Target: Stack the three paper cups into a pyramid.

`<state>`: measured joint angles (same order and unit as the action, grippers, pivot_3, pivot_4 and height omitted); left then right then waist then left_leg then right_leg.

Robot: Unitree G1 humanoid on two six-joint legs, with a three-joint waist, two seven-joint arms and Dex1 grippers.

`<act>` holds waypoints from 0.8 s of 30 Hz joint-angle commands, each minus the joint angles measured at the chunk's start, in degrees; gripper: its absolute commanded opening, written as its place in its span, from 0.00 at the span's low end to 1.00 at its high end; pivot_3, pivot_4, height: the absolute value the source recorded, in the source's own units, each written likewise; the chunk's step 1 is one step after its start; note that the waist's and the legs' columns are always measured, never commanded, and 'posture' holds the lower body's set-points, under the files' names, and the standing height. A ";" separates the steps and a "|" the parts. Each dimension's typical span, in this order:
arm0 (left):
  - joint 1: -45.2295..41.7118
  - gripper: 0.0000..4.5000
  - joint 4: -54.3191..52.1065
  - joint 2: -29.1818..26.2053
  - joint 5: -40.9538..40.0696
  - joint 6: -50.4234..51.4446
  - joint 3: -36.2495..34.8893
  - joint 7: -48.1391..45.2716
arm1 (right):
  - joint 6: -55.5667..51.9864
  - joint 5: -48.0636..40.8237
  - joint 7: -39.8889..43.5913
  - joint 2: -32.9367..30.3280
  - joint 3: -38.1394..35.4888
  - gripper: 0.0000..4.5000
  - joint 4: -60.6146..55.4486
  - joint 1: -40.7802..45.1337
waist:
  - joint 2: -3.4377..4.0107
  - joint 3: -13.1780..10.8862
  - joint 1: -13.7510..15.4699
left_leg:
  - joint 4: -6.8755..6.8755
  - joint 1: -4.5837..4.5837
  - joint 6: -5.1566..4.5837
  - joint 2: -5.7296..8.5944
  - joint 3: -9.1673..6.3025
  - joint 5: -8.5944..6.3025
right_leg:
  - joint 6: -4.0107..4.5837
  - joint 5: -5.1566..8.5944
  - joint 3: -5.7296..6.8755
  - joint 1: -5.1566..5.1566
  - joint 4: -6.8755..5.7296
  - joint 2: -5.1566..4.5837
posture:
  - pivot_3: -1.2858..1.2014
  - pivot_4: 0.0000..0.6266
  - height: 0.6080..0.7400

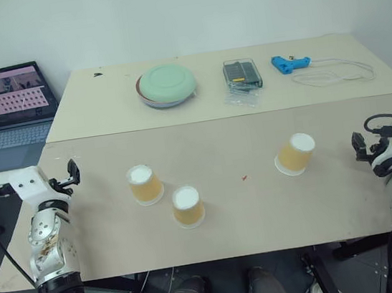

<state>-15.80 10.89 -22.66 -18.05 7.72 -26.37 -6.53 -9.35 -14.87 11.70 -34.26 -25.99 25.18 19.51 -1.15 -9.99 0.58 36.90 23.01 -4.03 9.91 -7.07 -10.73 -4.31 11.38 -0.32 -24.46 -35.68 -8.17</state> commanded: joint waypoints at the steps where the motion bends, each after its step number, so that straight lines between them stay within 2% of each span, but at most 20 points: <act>1: -1.30 0.97 0.33 -1.10 0.18 -1.84 -0.50 -0.65 | 1.14 -0.41 -0.54 -1.37 -1.92 0.92 -2.73 0.51 | 0.00 0.00 0.01 | 0.00 0.00 0.00 0.00 0.00 0.00 | 0.00 0.00 0.00 0.00 0.00 0.00 | 0.52 0.24 0.99; 8: -1.94 0.97 0.58 -2.85 -3.84 -0.23 -2.38 -4.66 | -0.33 -0.09 -0.57 -2.17 -1.56 0.92 -4.90 0.07 | 0.00 0.00 -0.01 | 0.00 0.04 0.00 0.00 0.00 0.00 | 0.00 0.00 0.00 -0.05 0.00 0.01 | 0.52 0.24 0.99; 11: 2.19 0.97 -12.43 -11.84 -17.72 12.18 -4.99 -19.87 | -8.95 -10.03 15.81 -10.87 -2.43 0.92 -15.95 0.47 | 0.06 -0.18 -0.45 | 0.00 0.21 0.00 0.00 0.01 0.00 | 0.00 0.00 -0.02 -0.21 -0.02 0.00 | 0.52 0.24 0.99; 12: 3.52 0.97 -15.30 -14.44 -20.66 15.18 -5.27 -23.26 | -12.03 -13.37 20.09 -13.08 -2.71 0.92 -19.18 0.46 | 0.19 -0.32 -0.76 | 0.03 0.66 -0.02 0.02 0.10 0.01 | -0.01 -0.02 -0.11 -0.71 -0.12 0.00 | 0.52 0.24 0.99; 14: 6.00 0.97 -19.88 -18.86 -24.94 19.91 -5.62 -27.59 | -16.50 -19.29 27.46 -16.71 -3.07 0.92 -24.64 -0.41 | 0.27 -0.34 -1.12 | 0.07 0.87 -0.04 0.04 0.13 0.03 | 0.32 -0.23 -0.19 -1.02 -0.20 0.01 | 0.52 0.24 0.99; 17: 7.69 0.97 -23.16 -22.15 -28.69 24.14 -6.53 -30.41 | -20.34 -23.73 32.46 -19.52 -3.70 0.92 -28.52 -1.27 | 0.29 -0.31 -1.20 | 0.03 0.60 0.00 -0.28 0.11 -0.14 | 0.39 -0.25 -0.14 -0.69 0.00 0.30 | 0.52 0.24 0.99; 18: 7.43 0.97 -27.85 -24.49 -34.62 28.32 -6.17 -32.31 | -22.92 -30.52 39.14 -21.25 -1.66 0.92 -34.73 0.22 | 0.28 -0.32 -1.19 | 0.00 0.34 0.05 -0.44 0.11 -0.24 | 0.09 -0.04 -0.14 -0.43 0.18 0.45 | 0.52 0.24 0.99; 20: 7.02 0.97 -34.83 -27.54 -43.36 34.62 -4.99 -34.76 | -26.53 -39.87 48.46 -23.11 2.08 0.92 -44.10 2.71 | 0.29 -0.44 -1.29 | -0.01 0.26 0.16 -0.73 0.11 -0.35 | 0.21 -0.11 -0.12 -0.18 0.52 0.74 | 0.52 0.24 0.99; 24: 8.30 0.97 -40.87 -29.16 -44.89 37.69 -1.06 -35.72 | -29.54 -43.74 51.94 -22.80 7.38 0.92 -49.78 5.02 | 0.34 -0.44 -1.41 | -0.05 0.41 0.19 -0.82 0.23 -0.36 | 0.31 -0.17 -0.20 -0.47 0.50 0.76 | 0.52 0.24 0.99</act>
<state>-8.36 -27.48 -51.19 -62.25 44.27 -28.68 -41.96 -37.55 -56.82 62.26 -56.53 -20.00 -22.71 23.87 -0.81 -10.42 -0.84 36.85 23.36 -3.82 9.08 -6.80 -11.10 -3.98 11.19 -0.54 -24.88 -35.13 -7.42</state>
